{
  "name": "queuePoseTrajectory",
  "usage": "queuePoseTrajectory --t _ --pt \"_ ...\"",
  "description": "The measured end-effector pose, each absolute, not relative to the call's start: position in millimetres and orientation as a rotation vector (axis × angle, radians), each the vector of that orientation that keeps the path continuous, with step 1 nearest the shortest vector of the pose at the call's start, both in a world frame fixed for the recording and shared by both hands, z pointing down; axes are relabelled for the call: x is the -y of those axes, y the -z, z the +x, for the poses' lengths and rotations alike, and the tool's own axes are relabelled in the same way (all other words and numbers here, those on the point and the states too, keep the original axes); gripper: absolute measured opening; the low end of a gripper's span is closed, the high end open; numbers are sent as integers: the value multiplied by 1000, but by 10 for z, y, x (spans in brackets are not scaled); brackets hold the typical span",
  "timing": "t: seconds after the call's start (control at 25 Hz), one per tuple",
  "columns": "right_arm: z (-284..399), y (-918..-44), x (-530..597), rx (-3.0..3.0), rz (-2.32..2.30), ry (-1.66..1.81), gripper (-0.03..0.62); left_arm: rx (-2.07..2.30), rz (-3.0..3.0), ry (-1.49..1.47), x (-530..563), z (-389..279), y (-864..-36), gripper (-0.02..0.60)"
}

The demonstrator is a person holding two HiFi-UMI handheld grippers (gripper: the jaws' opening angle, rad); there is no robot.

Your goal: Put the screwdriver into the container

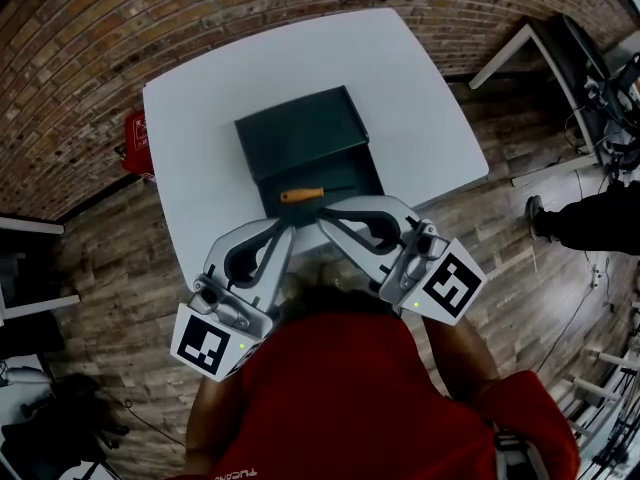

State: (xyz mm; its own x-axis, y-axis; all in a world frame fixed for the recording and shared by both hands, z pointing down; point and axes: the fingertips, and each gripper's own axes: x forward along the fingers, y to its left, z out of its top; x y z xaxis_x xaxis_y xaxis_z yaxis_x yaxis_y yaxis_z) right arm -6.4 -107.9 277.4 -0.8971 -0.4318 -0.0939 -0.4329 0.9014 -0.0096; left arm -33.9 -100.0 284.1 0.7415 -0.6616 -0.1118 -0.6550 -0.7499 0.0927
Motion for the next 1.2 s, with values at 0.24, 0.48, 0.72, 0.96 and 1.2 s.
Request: queuePoseTrajectory --t 0.24,0.48,0.72,0.96,1.2 --pt "-34 -2810 1075 -2964 -720 -9 31 1062 2894 209 1017 -310 -2879 12" --pt "-9 -2823 1110 -2961 -739 -2 31 1039 2900 201 1062 -271 -2895 12" --pt "17 -2855 1119 -2958 -741 7 31 1029 2896 202 1076 -237 -2934 12" --pt "0 -2852 1101 -2958 -733 9 31 1028 2892 209 1064 -252 -2939 12" --pt "-12 -2833 1099 -2965 -720 11 31 1028 2888 206 1065 -259 -2923 12"
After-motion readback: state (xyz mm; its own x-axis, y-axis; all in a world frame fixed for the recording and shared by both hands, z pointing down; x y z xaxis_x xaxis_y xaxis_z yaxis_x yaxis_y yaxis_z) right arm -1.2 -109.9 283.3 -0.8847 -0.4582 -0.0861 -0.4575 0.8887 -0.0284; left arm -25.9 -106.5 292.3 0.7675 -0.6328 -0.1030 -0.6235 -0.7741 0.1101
